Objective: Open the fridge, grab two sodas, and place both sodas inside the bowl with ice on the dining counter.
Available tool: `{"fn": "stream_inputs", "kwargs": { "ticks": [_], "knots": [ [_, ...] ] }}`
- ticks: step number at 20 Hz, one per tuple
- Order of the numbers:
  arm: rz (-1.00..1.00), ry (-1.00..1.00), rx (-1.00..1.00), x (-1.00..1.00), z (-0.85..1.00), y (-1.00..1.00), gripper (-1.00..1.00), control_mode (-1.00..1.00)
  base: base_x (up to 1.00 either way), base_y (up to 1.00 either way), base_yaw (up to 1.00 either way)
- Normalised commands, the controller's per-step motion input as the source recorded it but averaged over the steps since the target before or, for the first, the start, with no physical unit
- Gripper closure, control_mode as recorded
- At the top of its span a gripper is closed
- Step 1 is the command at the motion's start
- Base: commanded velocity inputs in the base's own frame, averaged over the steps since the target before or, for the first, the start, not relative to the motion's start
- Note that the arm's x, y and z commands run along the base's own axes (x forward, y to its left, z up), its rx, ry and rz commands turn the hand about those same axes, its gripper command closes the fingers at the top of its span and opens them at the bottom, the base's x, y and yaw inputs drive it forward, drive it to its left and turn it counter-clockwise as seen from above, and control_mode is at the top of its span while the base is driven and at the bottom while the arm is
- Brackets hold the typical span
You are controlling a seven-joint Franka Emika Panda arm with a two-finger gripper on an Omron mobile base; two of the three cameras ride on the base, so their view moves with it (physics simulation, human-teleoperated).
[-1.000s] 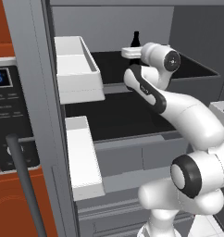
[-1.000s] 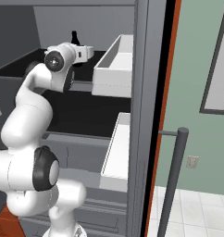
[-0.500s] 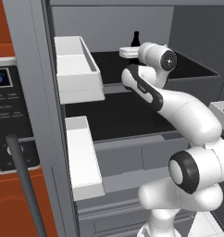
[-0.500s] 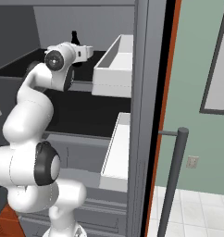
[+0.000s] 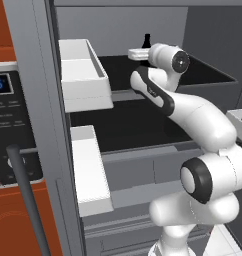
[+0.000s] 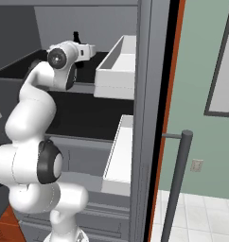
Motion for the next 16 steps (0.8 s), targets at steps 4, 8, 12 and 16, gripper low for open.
{"fn": "stream_inputs", "kwargs": {
  "ticks": [4,8,12,16],
  "knots": [
    [0.00,0.00,0.00,0.15,0.00,0.00,1.00,-1.00,0.00,0.00,0.00],
    [0.00,0.00,0.00,0.07,-0.02,0.02,1.00,-1.00,0.00,0.00,0.00],
    [0.00,0.02,-0.01,0.00,-0.06,0.02,1.00,-1.00,0.00,0.00,0.00],
    [0.00,0.03,0.00,0.00,-0.06,0.00,1.00,-1.00,0.00,0.00,0.00]
  ]
}}
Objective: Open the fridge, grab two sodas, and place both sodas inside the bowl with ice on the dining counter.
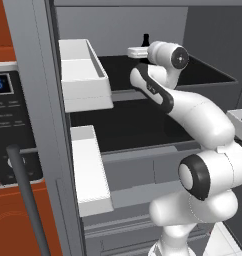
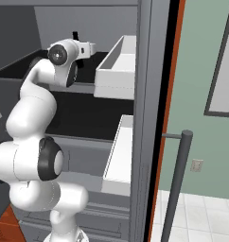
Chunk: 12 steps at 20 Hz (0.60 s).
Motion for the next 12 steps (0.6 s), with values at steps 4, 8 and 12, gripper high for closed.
{"fn": "stream_inputs", "kwargs": {
  "ticks": [4,8,12],
  "knots": [
    [0.00,0.00,0.00,0.00,-0.02,0.00,1.00,-1.00,0.00,0.00,0.00],
    [0.00,0.00,0.00,0.00,-0.03,0.00,1.00,-1.00,0.00,0.00,0.00],
    [0.00,0.00,0.00,-0.08,-0.03,-0.01,1.00,-1.00,0.00,0.00,0.00]
  ]
}}
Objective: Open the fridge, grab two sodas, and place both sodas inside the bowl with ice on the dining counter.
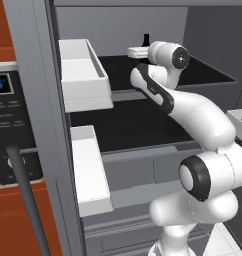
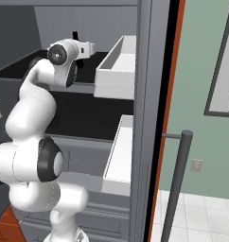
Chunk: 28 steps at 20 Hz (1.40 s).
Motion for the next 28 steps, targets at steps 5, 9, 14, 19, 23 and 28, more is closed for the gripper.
{"fn": "stream_inputs", "kwargs": {
  "ticks": [5,9,14,19,23,28],
  "knots": [
    [0.02,-0.03,0.01,-0.40,-0.02,-0.03,1.00,-1.00,0.00,0.00,0.00],
    [0.00,-0.01,0.00,-0.73,0.18,0.00,1.00,-1.00,0.00,0.00,0.00],
    [0.00,0.03,-0.07,-0.64,0.47,0.07,1.00,-1.00,0.00,0.00,0.00],
    [0.00,0.07,-0.12,-0.71,0.12,0.08,1.00,-1.00,0.00,0.00,0.00],
    [0.00,0.02,-0.08,-0.96,-0.04,0.03,1.00,-1.00,0.00,0.00,0.00],
    [0.00,0.02,0.00,-1.00,0.00,0.00,1.00,-1.00,0.00,0.00,0.00]
  ]
}}
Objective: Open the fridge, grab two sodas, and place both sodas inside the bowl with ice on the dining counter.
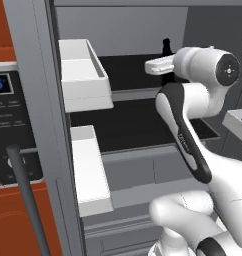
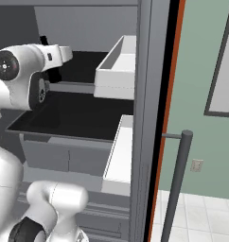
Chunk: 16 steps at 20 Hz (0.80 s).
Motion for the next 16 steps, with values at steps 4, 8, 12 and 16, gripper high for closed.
{"fn": "stream_inputs", "kwargs": {
  "ticks": [4,8,12,16],
  "knots": [
    [0.00,0.04,0.00,-1.00,0.00,-0.05,1.00,-1.00,0.00,0.00,0.00],
    [0.00,0.06,0.00,-1.00,0.00,-0.07,1.00,-1.00,0.00,0.00,0.00],
    [0.00,0.08,-0.02,-1.00,0.00,-0.11,1.00,-1.00,0.00,0.00,0.00],
    [0.01,0.12,-0.07,-0.98,-0.01,-0.06,1.00,-1.00,0.00,0.00,0.00]
  ]
}}
